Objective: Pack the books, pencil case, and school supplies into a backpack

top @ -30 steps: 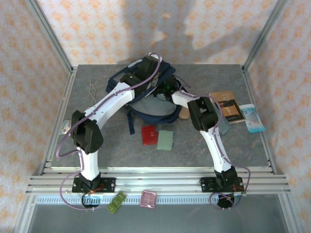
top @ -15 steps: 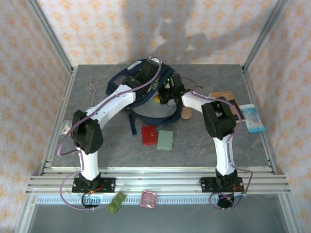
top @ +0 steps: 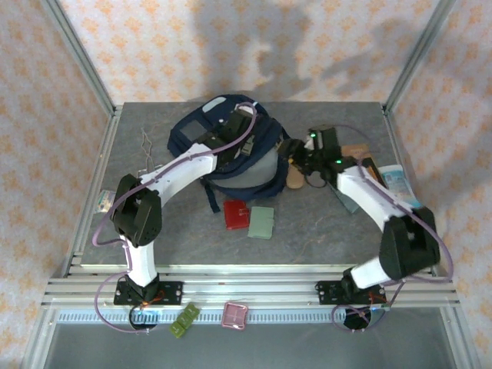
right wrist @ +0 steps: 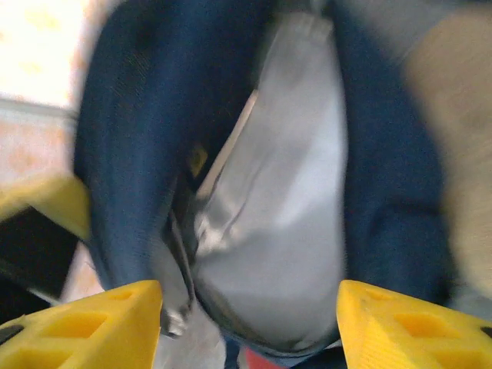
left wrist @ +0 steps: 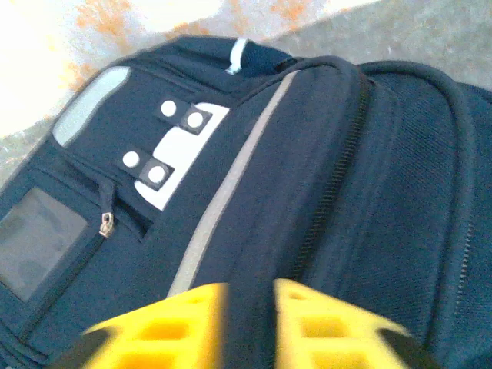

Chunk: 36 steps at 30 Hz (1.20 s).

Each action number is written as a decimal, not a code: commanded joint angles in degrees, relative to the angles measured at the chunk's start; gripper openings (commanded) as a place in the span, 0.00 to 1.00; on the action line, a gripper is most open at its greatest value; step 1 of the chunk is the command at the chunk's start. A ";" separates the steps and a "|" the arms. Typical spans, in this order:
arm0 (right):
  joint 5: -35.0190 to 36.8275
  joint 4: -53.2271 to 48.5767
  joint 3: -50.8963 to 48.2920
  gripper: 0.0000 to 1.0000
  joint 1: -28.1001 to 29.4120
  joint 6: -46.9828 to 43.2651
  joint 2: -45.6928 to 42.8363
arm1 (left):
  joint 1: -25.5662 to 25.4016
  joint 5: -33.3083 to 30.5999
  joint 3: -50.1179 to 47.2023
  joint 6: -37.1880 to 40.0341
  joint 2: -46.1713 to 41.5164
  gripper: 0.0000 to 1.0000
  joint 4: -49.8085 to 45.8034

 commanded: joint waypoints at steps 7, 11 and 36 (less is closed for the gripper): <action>22.34 -8.74 -1.02 0.64 -14.51 -4.76 -0.90 | -3.04 8.41 -12.12 -13.64 -8.71 0.57 11.38; 25.82 -4.35 1.22 0.64 -18.62 -3.01 6.70 | -5.08 11.84 -16.50 -17.00 -11.09 0.59 15.17; -0.66 9.97 4.55 0.61 -15.07 6.34 28.84 | -7.66 25.99 -3.77 -26.20 8.04 0.61 20.90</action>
